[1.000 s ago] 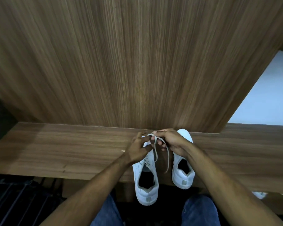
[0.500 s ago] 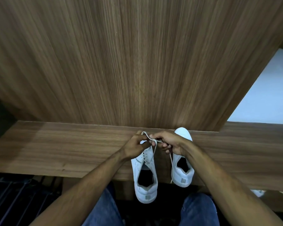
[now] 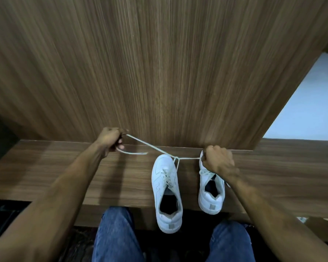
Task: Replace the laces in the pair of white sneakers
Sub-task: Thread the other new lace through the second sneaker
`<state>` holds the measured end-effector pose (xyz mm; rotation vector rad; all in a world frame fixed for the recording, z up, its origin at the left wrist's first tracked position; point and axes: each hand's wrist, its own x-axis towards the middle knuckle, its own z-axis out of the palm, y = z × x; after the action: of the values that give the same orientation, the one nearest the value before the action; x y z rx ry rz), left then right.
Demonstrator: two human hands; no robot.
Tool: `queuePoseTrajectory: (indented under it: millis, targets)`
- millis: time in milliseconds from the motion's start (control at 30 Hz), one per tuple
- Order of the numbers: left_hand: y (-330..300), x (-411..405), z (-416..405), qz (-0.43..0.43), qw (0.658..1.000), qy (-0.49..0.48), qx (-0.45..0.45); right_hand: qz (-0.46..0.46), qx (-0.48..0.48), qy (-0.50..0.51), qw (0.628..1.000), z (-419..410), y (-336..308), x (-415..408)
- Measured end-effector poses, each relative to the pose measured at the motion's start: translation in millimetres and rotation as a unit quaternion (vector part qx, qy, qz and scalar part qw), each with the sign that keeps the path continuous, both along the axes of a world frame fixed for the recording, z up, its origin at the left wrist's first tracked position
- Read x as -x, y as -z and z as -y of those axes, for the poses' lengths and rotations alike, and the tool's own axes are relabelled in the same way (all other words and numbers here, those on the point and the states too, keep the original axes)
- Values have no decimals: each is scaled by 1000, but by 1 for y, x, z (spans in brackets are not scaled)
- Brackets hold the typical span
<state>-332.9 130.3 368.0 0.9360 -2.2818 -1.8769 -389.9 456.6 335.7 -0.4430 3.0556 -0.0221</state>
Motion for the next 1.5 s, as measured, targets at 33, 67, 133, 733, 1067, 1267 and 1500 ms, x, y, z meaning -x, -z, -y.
queuePoseTrajectory:
  millis: [33, 67, 133, 733, 1067, 1267, 1500]
  targets:
    - [6, -1, 6, -5, 999, -34, 13, -6, -33, -11, 999, 0, 3, 0]
    - [13, -2, 12, -9, 997, -75, 12, -5, -60, -19, 998, 1, 7, -1]
    - [28, -5, 26, -24, 988, -154, 2, 4, -108, -32, 994, 2, 15, -2]
    - [153, -42, -94, -23, 905, 311, 289, 219, 106, -151, 958, 42, 93, -41]
    - [132, -50, -88, 30, 802, 295, 518, 27, -77, -211, 974, 10, 77, -30]
    - [128, -41, -73, 144, 719, 437, 520, 59, -105, -245, 962, -2, 72, -35]
    - [94, -24, -84, 35, 991, 112, -70, 235, 359, -10, 903, 13, 58, -34]
